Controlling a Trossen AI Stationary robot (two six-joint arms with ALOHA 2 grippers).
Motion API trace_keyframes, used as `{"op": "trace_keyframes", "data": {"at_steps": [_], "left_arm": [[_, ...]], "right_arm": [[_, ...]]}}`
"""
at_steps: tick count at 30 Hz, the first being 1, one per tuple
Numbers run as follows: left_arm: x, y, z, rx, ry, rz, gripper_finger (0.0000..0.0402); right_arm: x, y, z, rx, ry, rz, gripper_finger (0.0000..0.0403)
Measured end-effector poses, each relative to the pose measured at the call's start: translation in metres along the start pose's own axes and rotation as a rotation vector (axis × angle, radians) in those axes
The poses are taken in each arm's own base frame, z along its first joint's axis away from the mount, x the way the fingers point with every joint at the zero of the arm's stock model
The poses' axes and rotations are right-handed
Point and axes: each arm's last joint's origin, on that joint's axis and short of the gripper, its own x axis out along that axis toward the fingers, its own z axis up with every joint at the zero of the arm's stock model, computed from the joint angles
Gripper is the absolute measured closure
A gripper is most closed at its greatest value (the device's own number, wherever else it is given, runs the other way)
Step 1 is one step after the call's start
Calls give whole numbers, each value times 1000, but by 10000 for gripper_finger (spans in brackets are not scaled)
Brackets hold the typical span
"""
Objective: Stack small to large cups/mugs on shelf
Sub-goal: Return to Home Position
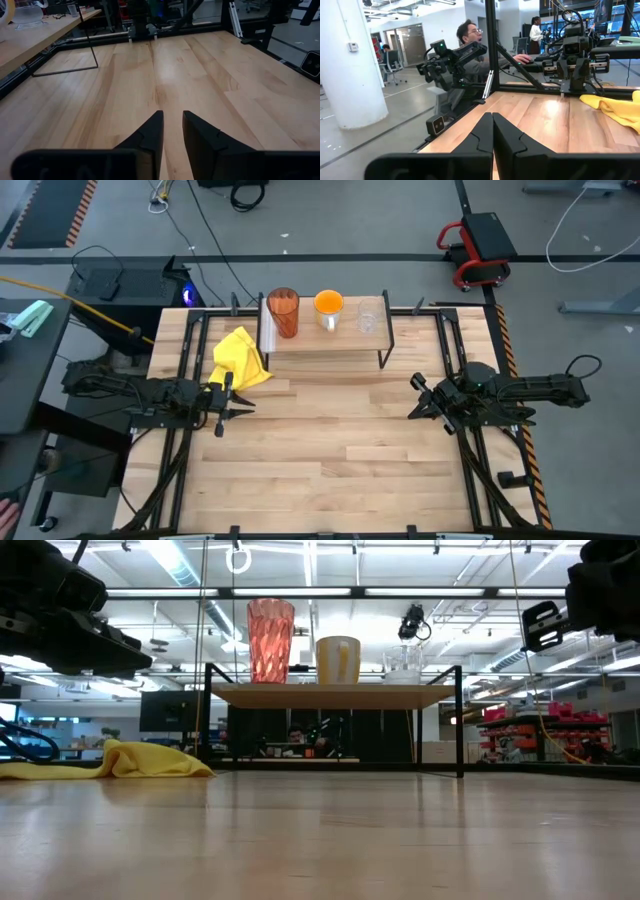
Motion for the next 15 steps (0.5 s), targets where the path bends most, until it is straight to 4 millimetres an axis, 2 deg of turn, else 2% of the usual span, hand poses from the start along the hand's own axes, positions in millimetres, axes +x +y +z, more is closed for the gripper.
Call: {"op": "trace_keyframes", "data": {"at_steps": [15], "left_arm": [[0,0,0,0,0,0,318]], "right_arm": [[0,0,0,0,0,0,397]]}}
